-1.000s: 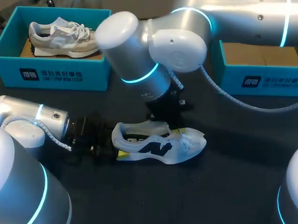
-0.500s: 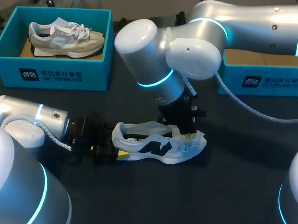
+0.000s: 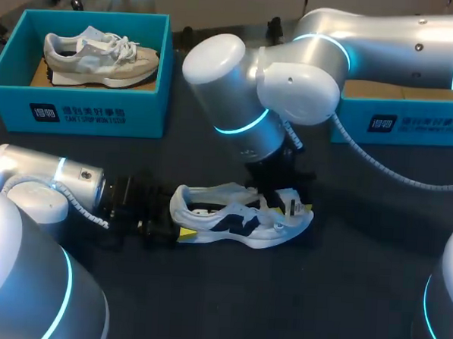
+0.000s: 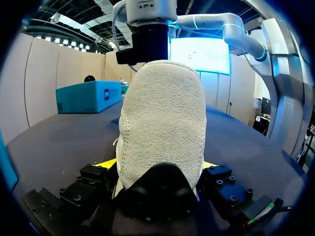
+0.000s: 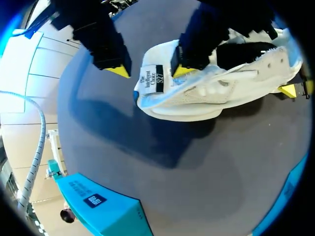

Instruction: Take the shoe out of the shoebox, open the shoe tongue, remove and reinsert the insole, then place the shoe into the shoebox

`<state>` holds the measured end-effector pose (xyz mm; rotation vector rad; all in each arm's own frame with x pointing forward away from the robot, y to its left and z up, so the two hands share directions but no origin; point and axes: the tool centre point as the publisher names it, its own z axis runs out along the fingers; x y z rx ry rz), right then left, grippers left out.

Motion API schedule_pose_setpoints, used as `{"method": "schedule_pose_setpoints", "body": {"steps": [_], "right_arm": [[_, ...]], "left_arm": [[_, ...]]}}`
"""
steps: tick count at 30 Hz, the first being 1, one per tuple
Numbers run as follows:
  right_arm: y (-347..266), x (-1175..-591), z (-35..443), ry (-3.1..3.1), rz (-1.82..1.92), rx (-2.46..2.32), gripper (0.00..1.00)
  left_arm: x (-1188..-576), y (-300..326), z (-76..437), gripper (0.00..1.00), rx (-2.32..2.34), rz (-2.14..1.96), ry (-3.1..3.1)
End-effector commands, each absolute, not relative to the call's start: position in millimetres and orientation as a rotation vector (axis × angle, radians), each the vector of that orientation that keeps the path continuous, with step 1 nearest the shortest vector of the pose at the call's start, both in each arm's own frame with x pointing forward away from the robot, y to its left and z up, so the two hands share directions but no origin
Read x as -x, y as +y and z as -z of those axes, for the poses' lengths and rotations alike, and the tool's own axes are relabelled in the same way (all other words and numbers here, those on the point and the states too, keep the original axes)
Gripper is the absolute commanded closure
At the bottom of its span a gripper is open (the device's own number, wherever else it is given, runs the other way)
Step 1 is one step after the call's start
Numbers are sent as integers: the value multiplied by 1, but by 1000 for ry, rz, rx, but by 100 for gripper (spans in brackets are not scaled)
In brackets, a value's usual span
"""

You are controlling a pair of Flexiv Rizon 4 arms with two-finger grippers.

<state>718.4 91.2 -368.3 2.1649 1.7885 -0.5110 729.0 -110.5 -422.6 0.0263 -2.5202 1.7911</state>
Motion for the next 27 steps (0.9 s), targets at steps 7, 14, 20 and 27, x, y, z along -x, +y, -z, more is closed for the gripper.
{"method": "schedule_pose_setpoints", "body": {"steps": [7, 14, 20, 27], "right_arm": [[101, -725, 340, 1703, 394, -2111, 0], [121, -746, 313, 1800, 310, -1955, 0], [143, -769, 297, 1946, 280, -1753, 0], [166, -783, 288, 2107, 163, -1549, 0]], "left_arm": [[-731, -110, 424, 100, -25, -1790, -2519], [-731, -110, 424, 100, -25, -1790, -2519], [-731, -110, 424, 100, -25, -1790, -2519], [-731, -110, 424, 100, -25, -1790, -2519]]}}
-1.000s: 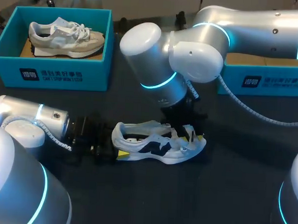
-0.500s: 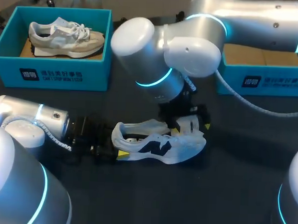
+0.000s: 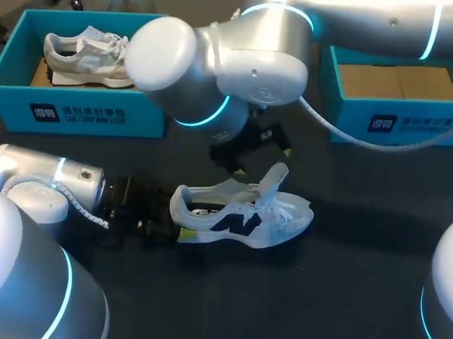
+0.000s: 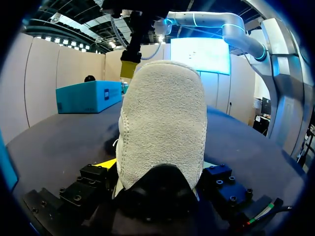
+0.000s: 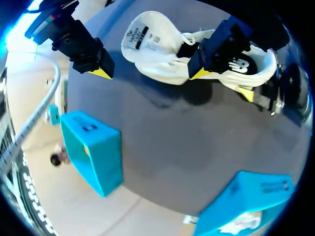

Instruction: Take the shoe out of the shoebox, open the shoe tongue, remove and reinsert the insole, then place the shoe into the shoebox

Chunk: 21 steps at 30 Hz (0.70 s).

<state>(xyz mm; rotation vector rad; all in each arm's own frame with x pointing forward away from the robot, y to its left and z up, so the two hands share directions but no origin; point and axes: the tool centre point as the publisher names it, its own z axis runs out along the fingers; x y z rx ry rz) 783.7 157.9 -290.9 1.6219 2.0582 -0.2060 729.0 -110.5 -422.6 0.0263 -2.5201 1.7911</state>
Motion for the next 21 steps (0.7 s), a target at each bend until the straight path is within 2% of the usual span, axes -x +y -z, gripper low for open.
{"method": "schedule_pose_setpoints", "body": {"steps": [1, 2, 4, 5, 6, 8, 10, 11, 12, 13, 21], "right_arm": [[170, -784, 286, 2129, 151, -1514, 0], [173, -785, 285, 2156, 110, -1480, 0], [178, -784, 282, 2196, 22, -1426, 9], [180, -783, 280, 2229, -32, -1397, 33], [182, -783, 279, 2238, -44, -1387, 46], [186, -782, 276, 2316, -93, -1329, 59], [188, -782, 273, 2372, -138, -1296, 64], [190, -782, 272, 2399, -138, -1295, 76], [191, -783, 272, 2444, -154, -1285, 96], [193, -783, 271, 2470, -148, -1270, 100], [210, -781, 275, 2709, -179, -1117, 100]], "left_arm": [[-731, -110, 424, 100, -25, -1790, -2519], [-731, -110, 424, 100, -25, -1790, -2519], [-731, -110, 424, 100, -25, -1790, -2519], [-731, -110, 424, 100, -25, -1790, -2519], [-731, -110, 424, 100, -25, -1790, -2519], [-731, -110, 424, 100, -25, -1790, -2519], [-731, -110, 424, 100, -25, -1790, -2519], [-731, -110, 424, 100, -25, -1790, -2519], [-731, -110, 424, 100, -25, -1790, -2519], [-731, -110, 424, 100, -25, -1790, -2519], [-731, -110, 424, 100, -25, -1790, -2519]]}}
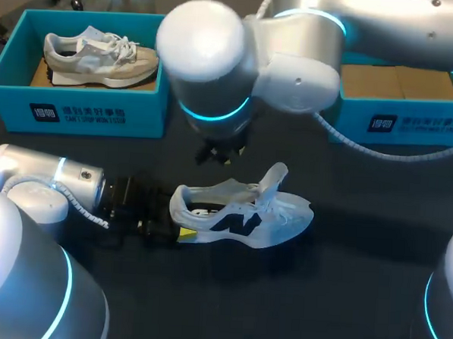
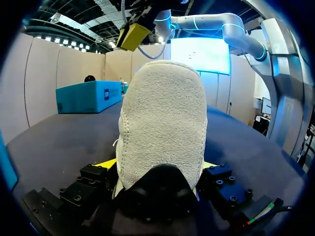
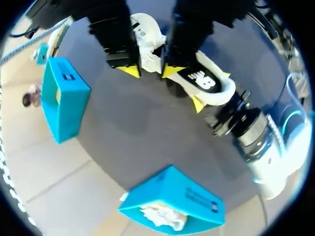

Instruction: Take the shoe out of the shoebox, open the shoe tongue, remove and reinsert the insole, then place the shoe into the shoebox

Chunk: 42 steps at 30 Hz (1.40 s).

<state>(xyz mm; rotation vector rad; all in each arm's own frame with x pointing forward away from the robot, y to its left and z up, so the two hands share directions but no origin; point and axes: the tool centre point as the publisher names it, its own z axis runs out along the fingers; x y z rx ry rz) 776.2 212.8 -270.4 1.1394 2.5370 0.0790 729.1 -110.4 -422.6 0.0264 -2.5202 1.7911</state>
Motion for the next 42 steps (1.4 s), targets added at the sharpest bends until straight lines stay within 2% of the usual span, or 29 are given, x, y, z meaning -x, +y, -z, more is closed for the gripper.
{"method": "schedule_pose_setpoints", "body": {"steps": [1, 18, 42], "right_arm": [[213, -780, 277, 2739, -168, -1088, 100], [245, -747, 302, 2943, -173, -654, 100], [245, -743, 307, 2930, -163, -687, 100]], "left_arm": [[-731, -110, 424, 100, -25, -1790, -2519], [-731, -110, 424, 100, -25, -1790, -2519], [-731, -110, 424, 100, -25, -1790, -2519]]}}
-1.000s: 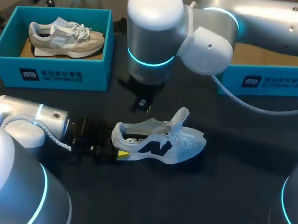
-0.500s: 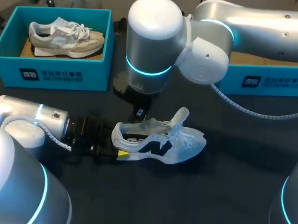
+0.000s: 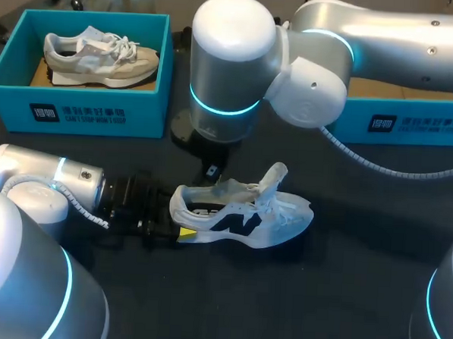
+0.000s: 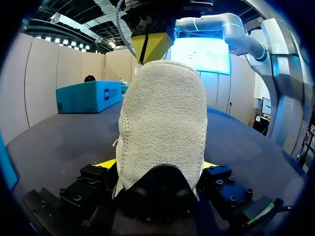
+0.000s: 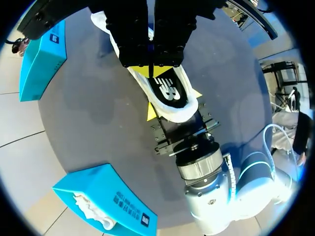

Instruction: Take the shoe out of the shoebox, open the shoe tongue, remove and reinsert the insole, then place the shoe into the shoebox

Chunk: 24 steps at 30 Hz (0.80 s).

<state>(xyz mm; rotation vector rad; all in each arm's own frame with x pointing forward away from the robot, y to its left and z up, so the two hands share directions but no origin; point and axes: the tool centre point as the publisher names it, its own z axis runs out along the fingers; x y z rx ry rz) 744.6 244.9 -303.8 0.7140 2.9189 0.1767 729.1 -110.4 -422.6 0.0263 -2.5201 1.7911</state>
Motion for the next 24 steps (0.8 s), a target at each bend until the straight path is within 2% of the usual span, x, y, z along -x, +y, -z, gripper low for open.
{"method": "schedule_pose_setpoints", "body": {"steps": [1, 14, 24], "right_arm": [[244, -742, 308, 2950, -135, -661, 100], [238, -732, 333, 3015, 45, -457, 100], [228, -737, 352, 2968, 28, -423, 100]], "left_arm": [[-731, -110, 424, 100, -25, -1790, -2519], [-731, -110, 424, 100, -25, -1790, -2519], [-731, -110, 424, 100, -25, -1790, -2519]]}}
